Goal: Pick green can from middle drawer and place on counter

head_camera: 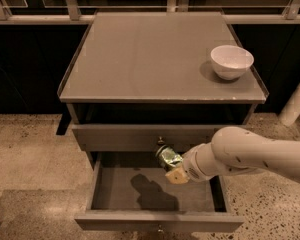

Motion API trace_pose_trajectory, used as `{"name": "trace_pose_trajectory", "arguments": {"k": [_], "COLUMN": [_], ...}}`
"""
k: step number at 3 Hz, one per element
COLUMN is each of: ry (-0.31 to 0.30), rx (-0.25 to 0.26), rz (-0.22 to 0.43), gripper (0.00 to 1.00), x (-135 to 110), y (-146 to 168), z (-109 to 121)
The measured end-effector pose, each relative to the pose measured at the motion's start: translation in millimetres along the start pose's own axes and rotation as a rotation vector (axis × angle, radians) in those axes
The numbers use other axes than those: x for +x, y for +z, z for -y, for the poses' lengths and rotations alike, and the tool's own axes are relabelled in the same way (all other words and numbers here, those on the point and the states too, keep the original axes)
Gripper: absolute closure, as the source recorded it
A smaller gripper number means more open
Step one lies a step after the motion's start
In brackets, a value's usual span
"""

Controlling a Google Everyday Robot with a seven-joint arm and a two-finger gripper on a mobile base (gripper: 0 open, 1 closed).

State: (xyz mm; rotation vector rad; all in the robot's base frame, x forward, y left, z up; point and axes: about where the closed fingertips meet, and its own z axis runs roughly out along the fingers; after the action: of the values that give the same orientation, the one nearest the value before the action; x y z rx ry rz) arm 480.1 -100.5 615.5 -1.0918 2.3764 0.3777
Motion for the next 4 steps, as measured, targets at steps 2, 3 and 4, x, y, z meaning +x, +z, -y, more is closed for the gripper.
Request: {"name": "trace_pose_trajectory", "arguments": {"k": [2, 3, 4], "ry": [-0.032, -0.052, -0.121], "rx": [0.083, 0.077, 0.106], "rz": [0.026, 0.013, 0.000], "gripper": [1.00, 1.00, 1.00], "x": [-30, -37, -60], "y": [-47, -47, -63], "z": [0, -4, -16]}}
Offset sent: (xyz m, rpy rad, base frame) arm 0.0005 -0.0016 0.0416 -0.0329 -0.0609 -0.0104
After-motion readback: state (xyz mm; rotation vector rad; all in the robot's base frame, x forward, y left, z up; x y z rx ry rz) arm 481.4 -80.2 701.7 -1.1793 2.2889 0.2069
